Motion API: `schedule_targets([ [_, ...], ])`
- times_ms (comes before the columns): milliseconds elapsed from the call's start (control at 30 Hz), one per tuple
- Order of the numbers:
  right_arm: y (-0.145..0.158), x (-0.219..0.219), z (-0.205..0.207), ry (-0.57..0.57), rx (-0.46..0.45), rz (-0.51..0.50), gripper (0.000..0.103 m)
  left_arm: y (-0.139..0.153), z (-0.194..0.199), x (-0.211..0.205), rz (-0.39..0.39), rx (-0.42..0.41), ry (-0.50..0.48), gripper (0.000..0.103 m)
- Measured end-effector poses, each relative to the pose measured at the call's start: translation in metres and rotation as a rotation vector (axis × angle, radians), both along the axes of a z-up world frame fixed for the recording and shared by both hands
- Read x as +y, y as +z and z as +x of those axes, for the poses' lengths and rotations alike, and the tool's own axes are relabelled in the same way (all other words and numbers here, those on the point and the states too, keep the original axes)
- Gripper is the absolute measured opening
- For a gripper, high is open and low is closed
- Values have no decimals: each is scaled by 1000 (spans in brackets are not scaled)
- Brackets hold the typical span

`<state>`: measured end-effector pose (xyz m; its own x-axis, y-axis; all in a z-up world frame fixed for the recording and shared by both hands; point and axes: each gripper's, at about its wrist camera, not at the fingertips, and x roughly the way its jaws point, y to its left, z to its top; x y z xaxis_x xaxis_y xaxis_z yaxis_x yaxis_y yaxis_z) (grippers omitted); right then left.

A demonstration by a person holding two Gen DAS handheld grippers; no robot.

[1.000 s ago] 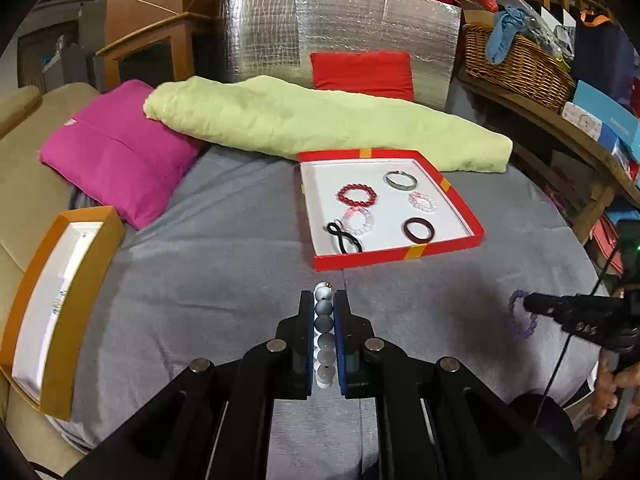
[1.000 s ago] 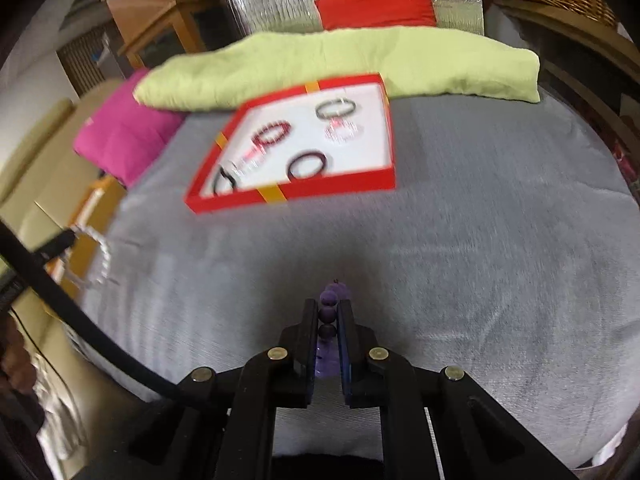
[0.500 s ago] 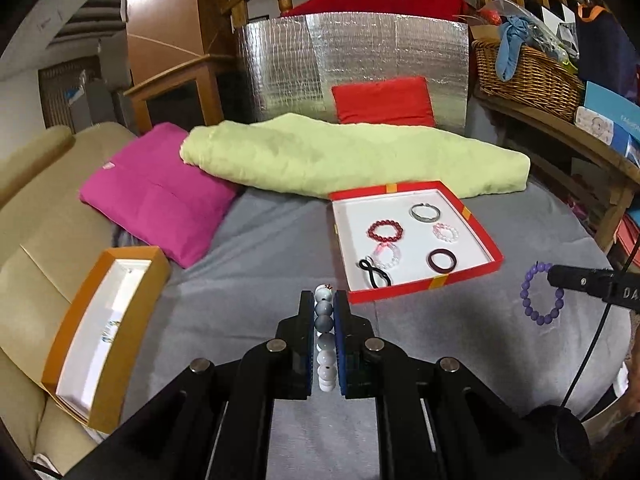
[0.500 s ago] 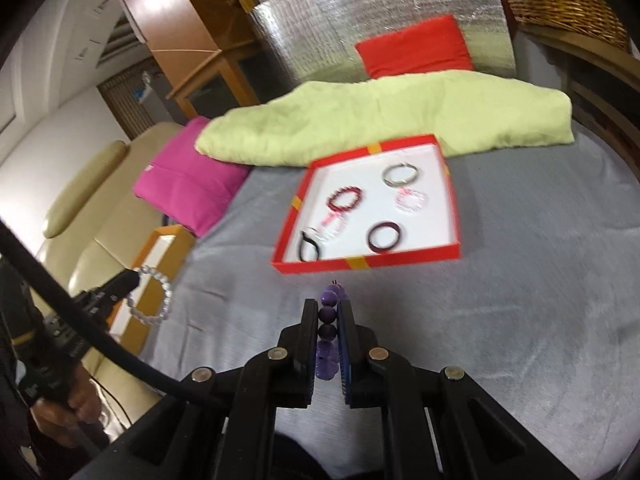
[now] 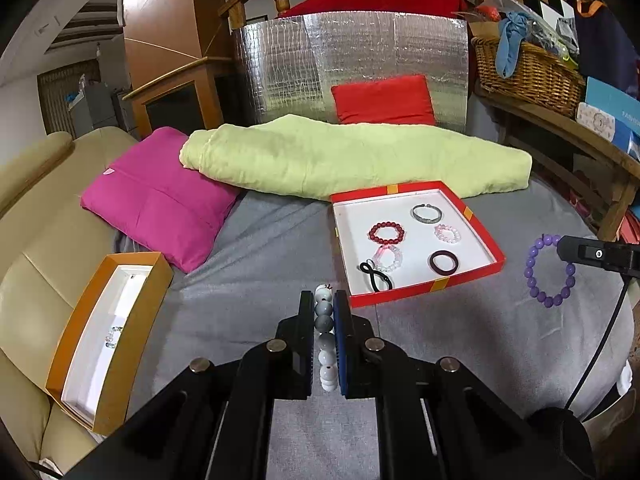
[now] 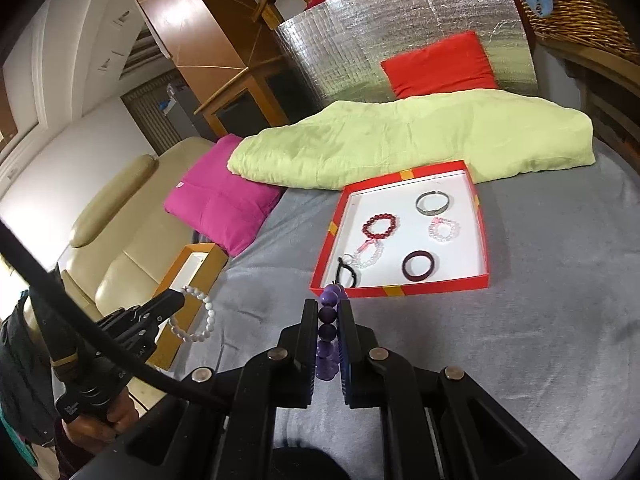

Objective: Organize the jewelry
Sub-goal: 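Open the left tool over the red box while the right releases the purple bracelet inside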

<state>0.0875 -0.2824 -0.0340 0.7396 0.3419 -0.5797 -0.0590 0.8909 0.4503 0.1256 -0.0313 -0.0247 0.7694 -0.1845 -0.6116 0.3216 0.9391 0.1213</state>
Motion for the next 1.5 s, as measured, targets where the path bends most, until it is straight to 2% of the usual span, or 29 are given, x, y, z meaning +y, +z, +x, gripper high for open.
schedule_targets([
  [533,-4,-14,28,-23,20,-17,10,-6,24,-13,51,4,-7,10],
  [767,-7,-24,66,-29,34,25,10,-7,64,-21,58,31,-54,10],
  [900,-14,-36,102,-51,36,75,10,-5,101,-36,71,31,-114,10],
  [1000,-23,-46,148,-57,46,128,10,-7,137,-52,75,41,-153,10],
  [1167,-42,-54,224,-72,49,171,10,-23,199,-84,34,106,-197,10],
  [1333,-86,-62,294,-93,106,239,10,-49,262,-123,-4,192,-221,10],
  [1500,-122,-68,328,-89,149,322,10,-83,294,-146,16,260,-219,10],
])
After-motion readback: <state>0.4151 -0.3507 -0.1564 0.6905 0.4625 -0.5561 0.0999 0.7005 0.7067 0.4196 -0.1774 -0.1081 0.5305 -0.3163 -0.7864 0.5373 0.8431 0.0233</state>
